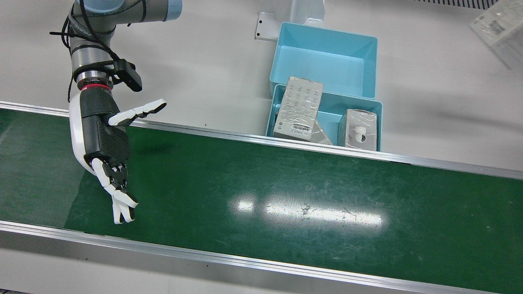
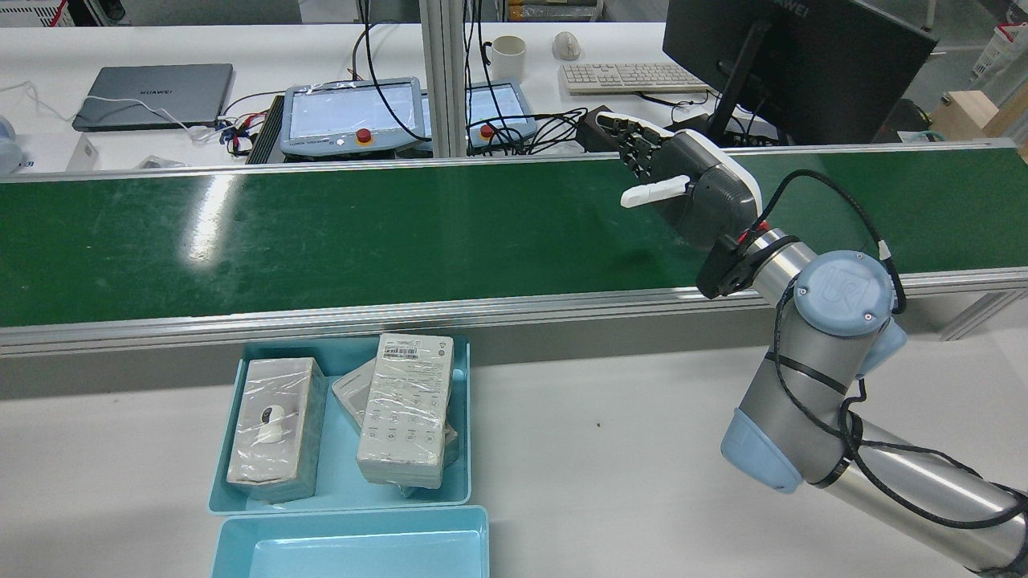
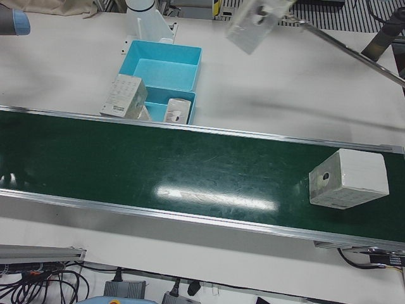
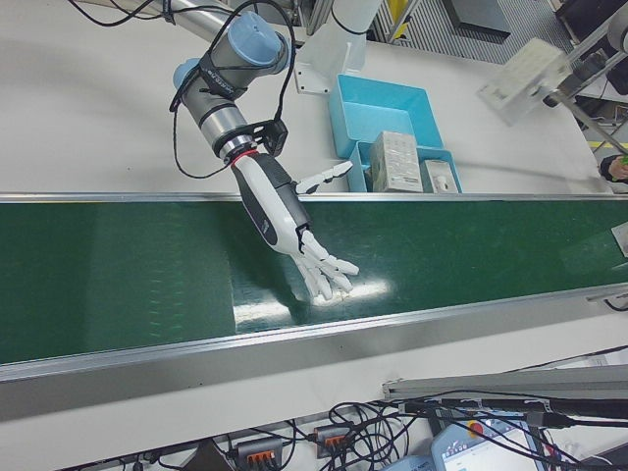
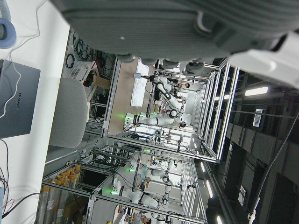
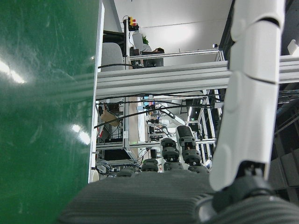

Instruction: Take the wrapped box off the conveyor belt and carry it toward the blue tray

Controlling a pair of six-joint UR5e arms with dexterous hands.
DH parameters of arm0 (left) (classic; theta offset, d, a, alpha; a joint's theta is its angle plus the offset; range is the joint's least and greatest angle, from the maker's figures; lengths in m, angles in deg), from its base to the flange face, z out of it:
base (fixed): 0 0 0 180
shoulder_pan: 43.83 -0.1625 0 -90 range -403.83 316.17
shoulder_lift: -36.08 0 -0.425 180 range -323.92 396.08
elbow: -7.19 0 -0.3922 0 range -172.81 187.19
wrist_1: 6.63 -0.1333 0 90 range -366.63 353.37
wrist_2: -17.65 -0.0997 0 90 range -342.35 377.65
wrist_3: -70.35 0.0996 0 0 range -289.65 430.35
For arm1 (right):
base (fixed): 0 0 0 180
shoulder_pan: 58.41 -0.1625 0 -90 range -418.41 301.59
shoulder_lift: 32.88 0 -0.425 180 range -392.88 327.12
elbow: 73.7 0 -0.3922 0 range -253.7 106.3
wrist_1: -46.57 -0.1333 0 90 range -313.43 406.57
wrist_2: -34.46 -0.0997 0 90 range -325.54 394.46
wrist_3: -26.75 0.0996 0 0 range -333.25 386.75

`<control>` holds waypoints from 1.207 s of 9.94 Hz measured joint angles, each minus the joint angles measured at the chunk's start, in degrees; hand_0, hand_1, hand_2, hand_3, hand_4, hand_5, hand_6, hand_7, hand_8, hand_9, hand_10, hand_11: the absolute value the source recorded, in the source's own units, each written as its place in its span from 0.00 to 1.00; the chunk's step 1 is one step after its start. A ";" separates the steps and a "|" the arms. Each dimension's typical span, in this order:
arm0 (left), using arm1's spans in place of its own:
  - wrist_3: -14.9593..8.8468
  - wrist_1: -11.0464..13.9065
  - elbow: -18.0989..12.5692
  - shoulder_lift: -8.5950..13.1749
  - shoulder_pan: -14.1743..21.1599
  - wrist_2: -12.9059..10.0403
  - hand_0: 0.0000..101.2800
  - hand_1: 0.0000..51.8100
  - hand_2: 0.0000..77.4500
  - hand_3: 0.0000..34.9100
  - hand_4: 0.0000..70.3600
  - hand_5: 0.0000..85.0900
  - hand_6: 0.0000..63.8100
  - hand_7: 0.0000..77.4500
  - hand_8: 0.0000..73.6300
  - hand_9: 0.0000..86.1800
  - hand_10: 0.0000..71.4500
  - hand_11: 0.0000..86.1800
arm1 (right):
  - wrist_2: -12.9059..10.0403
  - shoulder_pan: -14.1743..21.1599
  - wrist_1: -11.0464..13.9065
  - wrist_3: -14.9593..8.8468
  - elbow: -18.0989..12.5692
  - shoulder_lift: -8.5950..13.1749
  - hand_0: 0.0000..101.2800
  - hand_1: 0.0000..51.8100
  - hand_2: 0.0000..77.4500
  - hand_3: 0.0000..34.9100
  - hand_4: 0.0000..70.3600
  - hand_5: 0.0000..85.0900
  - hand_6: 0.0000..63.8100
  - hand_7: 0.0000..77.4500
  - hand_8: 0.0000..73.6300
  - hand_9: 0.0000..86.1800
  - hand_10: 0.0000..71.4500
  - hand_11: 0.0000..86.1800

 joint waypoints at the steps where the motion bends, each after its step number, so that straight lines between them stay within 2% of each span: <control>1: 0.00 0.00 0.00 0.00 0.00 0.00 0.00 0.00 0.01 0.00 0.00 0.01 0.01 0.01 0.01 0.01 0.01 0.01 | 0.00 0.01 0.00 0.03 0.01 0.00 0.46 0.24 0.07 0.00 0.12 0.21 0.03 0.03 0.01 0.03 0.00 0.01; 5: 0.00 0.00 0.00 0.00 0.00 0.00 0.00 0.00 0.01 0.00 0.00 0.01 0.01 0.01 0.01 0.01 0.01 0.01 | -0.08 0.09 -0.05 -0.05 -0.02 0.07 0.46 0.22 0.04 0.00 0.12 0.21 0.03 0.02 0.01 0.04 0.00 0.01; 12: 0.00 0.00 0.00 0.00 0.00 0.00 0.00 0.00 0.01 0.00 0.00 0.01 0.01 0.01 0.01 0.00 0.01 0.01 | -0.09 0.10 -0.09 -0.05 0.02 0.08 0.46 0.22 0.05 0.00 0.12 0.21 0.03 0.02 0.01 0.04 0.00 0.01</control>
